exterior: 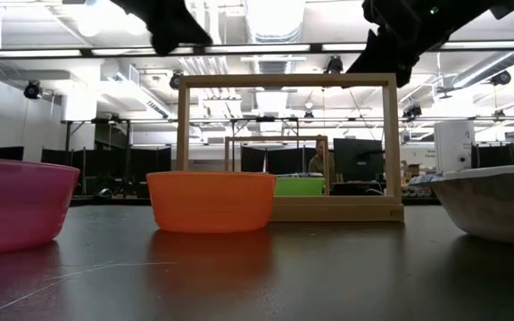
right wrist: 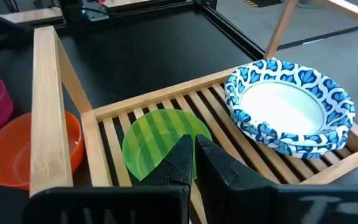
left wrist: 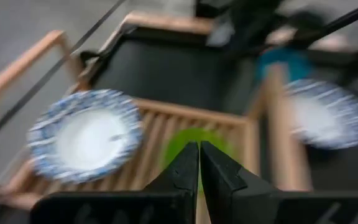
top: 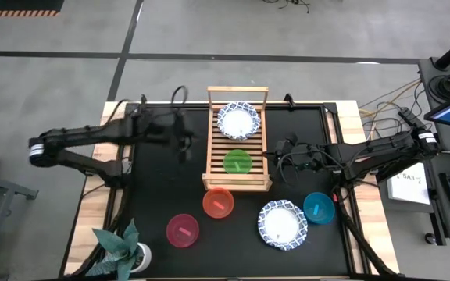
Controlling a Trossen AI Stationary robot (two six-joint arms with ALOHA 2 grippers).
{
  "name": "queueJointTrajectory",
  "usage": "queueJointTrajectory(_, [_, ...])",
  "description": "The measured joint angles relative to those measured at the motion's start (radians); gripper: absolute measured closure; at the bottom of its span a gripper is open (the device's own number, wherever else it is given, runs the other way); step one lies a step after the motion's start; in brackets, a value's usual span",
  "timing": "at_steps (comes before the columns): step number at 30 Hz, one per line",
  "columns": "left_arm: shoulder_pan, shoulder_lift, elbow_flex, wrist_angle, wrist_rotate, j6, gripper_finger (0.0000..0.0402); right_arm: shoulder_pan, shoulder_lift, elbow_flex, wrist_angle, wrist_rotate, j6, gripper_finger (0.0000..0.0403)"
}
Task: Place and stack bowls onto a shelf
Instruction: Stack the blue bowl on top of the green bowl on the shelf
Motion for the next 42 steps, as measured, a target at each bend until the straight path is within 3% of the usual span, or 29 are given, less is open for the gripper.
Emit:
queueJointTrajectory(5, [-0.184, -0.12, -0.164, 0.185, -0.021, -0.099, 0.0401, 0.004, 0.0, 0.0, 0.022, -0.005, 0.012, 0.0394])
queueJointTrajectory(13, [-0.381, -0.211, -0.361, 0.361, -0.189, -0.134, 0.0402, 0.014, -0.013, 0.03, 0.017, -0.034, 0.032, 0.0394])
queueJointTrajectory(19, [-0.398, -0.215, -0.396, 0.392, -0.211, -0.157, 0.0401, 0.018, -0.013, 0.086, -0.004, -0.044, 0.025, 0.0394])
queueJointTrajectory(25, [-0.398, -0.215, -0.41, 0.387, -0.212, -0.122, 0.0402, 0.037, -0.011, 0.216, -0.234, -0.177, 0.148, 0.0394])
queueJointTrajectory(32, [-0.397, -0.215, -0.41, 0.388, -0.212, -0.078, 0.0402, 0.108, -0.011, 0.36, -0.507, -0.191, 0.344, 0.0394])
queueJointTrajectory(42, [-0.397, -0.215, -0.409, 0.388, -0.211, -0.077, 0.0402, 0.197, 0.074, 0.511, -0.626, -0.229, 0.472, 0.0394])
